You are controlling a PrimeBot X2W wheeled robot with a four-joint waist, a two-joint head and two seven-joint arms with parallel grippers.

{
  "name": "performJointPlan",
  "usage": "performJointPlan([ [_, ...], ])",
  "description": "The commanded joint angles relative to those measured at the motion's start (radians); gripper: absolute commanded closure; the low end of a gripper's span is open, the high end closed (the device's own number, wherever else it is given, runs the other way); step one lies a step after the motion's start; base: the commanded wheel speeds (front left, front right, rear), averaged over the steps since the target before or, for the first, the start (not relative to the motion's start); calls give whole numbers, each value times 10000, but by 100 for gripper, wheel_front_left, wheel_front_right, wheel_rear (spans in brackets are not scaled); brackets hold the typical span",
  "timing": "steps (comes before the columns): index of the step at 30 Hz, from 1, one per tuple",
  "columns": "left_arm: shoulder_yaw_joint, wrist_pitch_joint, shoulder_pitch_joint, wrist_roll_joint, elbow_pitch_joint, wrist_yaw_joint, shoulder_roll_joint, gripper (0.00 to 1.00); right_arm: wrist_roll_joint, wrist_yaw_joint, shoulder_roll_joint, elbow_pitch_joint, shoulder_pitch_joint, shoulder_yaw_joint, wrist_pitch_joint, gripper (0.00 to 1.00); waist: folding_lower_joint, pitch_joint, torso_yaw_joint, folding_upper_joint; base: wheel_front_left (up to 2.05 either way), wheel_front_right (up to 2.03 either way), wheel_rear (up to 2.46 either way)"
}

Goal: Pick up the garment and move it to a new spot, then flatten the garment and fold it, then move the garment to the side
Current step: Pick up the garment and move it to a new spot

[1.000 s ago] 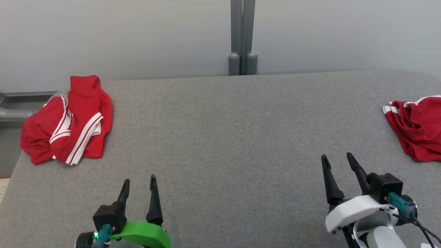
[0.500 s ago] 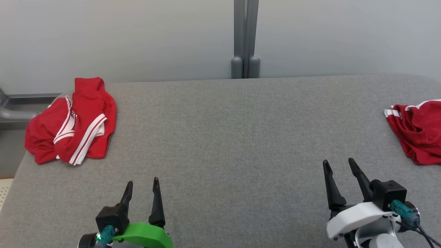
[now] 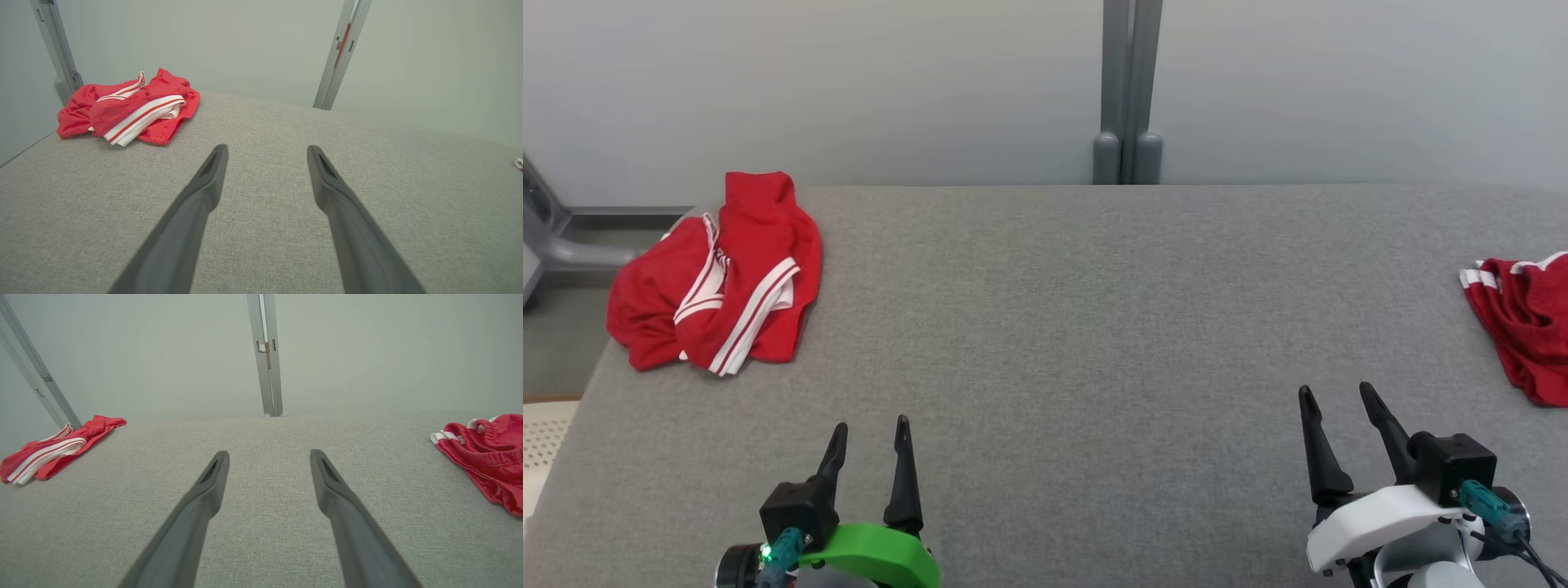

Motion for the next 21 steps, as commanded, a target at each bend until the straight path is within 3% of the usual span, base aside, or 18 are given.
performJointPlan([
  [1,-7,-3,-195,72,-6,-31,6,0,-68,-14,-23,-61,102,-48,-12,0,0,-3,542,0,0,0,0],
  [16,229,90,-142,-19,-255,164,487,0,251,-14,-28,202,-168,318,-260,0,0,-141,3891,0,0,0,0],
  [21,436,54,68,-100,-475,339,534,0,188,-14,-27,290,-475,732,-188,0,0,30,4157,0,0,0,0],
])
